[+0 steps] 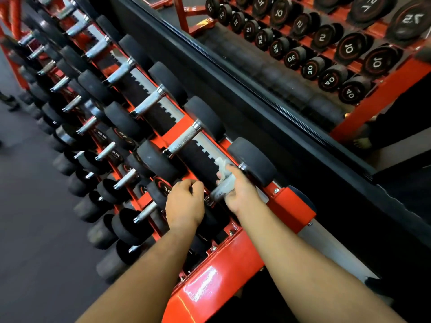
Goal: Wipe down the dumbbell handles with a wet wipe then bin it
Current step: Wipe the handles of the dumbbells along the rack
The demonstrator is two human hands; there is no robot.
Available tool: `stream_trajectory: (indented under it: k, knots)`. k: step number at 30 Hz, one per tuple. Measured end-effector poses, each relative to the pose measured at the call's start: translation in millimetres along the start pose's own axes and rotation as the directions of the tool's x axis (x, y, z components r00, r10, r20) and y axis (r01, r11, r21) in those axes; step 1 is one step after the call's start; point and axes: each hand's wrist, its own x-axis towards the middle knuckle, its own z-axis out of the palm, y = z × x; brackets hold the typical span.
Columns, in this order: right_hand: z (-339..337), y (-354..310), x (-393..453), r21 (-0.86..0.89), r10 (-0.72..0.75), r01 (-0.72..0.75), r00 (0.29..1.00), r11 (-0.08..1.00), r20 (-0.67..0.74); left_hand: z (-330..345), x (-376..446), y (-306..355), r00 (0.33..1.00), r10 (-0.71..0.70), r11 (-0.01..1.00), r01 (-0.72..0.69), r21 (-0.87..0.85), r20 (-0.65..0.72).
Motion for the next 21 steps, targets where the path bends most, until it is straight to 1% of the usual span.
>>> stream_trajectory:
  k: [2,4,7,8,10,12,13,14,18,21]
  knots:
    - [3.3,-2.3,4.3,-0.059,-0.006,0.009,0.999,0.998,0.047,0.1,-0.3,-0.1,1.000,0.000,1.000,0.000,0.009,0.002]
    - [-5.4,5.7,5.2,0.004,-0.027,0.027,0.998,1.000,0.062,1.3,0.1,-2.1,1.000,0.002,1.000,-0.003,0.023,0.002]
    - [-23.5,23.1,-2.1,0.146,-0.054,0.037,0.992,0.989,0.111,2.3,1.8,-4.1,1.000,0.007,0.999,-0.006,0.033,-0.007]
    - [-26.5,25.6,-1.1,0.147,-0.049,0.035,0.994,0.988,0.093,2.4,1.5,-4.7,1.000,0.010,0.999,-0.009,0.036,-0.006]
    - [-19.9,20.9,-1.6,0.063,-0.027,0.021,0.996,0.998,0.087,2.6,1.7,-4.7,1.000,0.017,0.999,-0.016,0.034,-0.003]
    - [-8.4,11.7,-2.9,-0.050,0.011,-0.006,0.994,0.999,0.109,1.6,1.6,-3.8,1.000,0.021,0.999,-0.021,0.031,0.003]
    - [-5.2,9.3,-2.3,-0.079,0.018,-0.008,0.993,0.997,0.120,1.4,1.4,-3.7,1.000,0.022,0.999,-0.022,0.028,0.005]
    - [-4.8,8.3,-2.4,-0.094,0.016,-0.005,0.993,0.996,0.116,1.2,1.4,-3.7,1.000,0.023,0.999,-0.023,0.028,0.004]
    - [-22.7,24.2,-11.3,-0.013,-0.005,0.006,0.997,1.000,0.072,0.9,1.2,-3.9,1.000,0.012,1.000,-0.013,0.015,0.010]
    - [-27.9,31.1,-17.9,-0.083,-0.019,0.022,0.999,0.996,0.030,0.2,0.0,-2.3,1.000,0.005,1.000,-0.005,0.007,0.011]
